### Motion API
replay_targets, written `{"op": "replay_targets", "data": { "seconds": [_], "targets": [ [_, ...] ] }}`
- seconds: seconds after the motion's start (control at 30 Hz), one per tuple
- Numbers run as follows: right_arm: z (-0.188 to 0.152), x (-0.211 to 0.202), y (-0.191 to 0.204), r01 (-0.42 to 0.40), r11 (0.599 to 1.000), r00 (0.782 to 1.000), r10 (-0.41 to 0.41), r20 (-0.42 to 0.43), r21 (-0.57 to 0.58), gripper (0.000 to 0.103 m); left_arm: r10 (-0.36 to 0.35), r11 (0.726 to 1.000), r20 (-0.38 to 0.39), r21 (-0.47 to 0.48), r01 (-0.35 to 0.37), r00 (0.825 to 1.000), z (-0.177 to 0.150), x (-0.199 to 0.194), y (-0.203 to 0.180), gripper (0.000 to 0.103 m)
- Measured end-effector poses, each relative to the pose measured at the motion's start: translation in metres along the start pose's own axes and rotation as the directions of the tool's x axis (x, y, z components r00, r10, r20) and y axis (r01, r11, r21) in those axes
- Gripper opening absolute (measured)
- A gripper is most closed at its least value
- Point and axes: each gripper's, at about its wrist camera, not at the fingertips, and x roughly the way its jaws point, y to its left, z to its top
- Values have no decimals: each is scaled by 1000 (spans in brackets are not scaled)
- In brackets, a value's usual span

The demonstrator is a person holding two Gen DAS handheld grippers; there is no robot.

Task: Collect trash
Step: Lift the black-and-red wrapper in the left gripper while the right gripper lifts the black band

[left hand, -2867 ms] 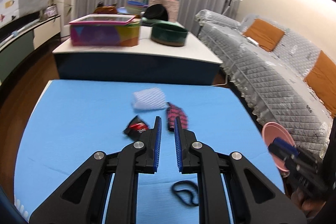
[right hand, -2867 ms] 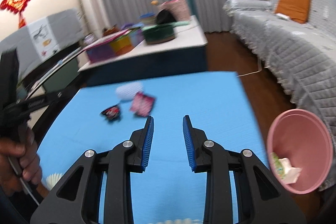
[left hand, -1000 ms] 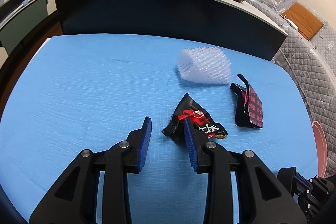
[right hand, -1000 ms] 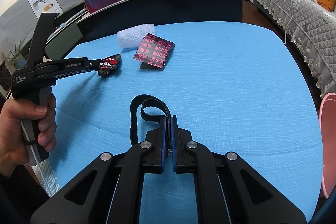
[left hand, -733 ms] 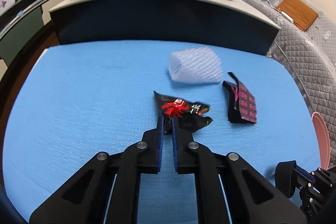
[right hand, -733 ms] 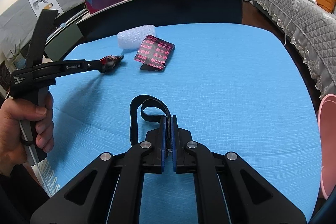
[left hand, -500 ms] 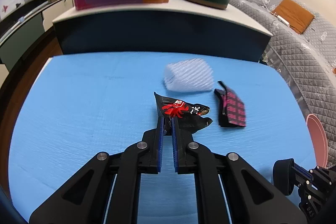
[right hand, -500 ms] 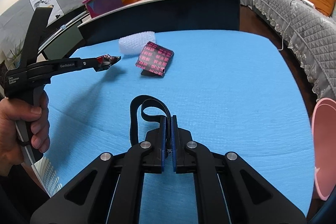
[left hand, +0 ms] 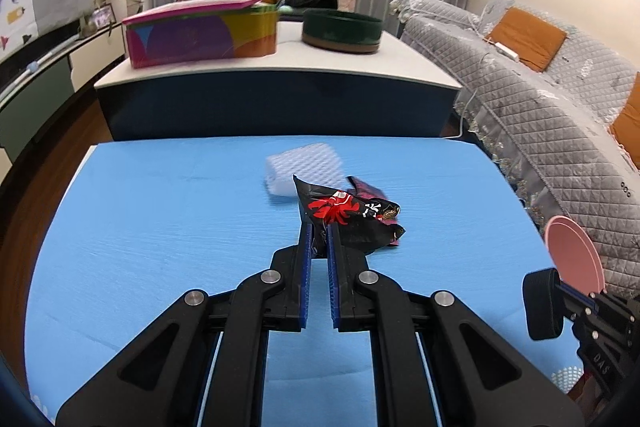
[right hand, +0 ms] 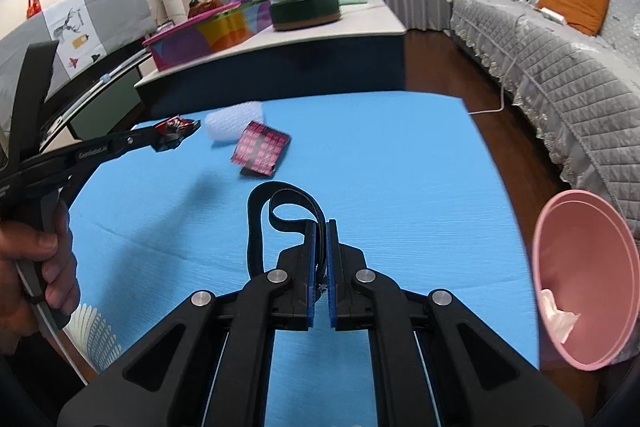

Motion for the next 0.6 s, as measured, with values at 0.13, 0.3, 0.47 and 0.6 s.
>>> {"op": "replay_targets", "data": {
  "seconds": [0.13,0.3,0.47,0.6],
  "targets": [
    [1,-18,-12,18,1000,999,-19,26,14,5,-15,1000,22,19,14,1000,-3,-10,-14,8],
    [3,-39,-27,48,998,997,-50,66,31,5,-37,998,55,44,35,998,-6,-22,-36,8],
    [4,-56,-42,78,996,992,-82,94,46,5,-74,996,79,57,69,994,-11,-31,-61,8],
    [2,-67,-54,100,993,988,-106,108,62,5,-99,992,89,82,92,991,-13,-35,-82,8]
  ]
}}
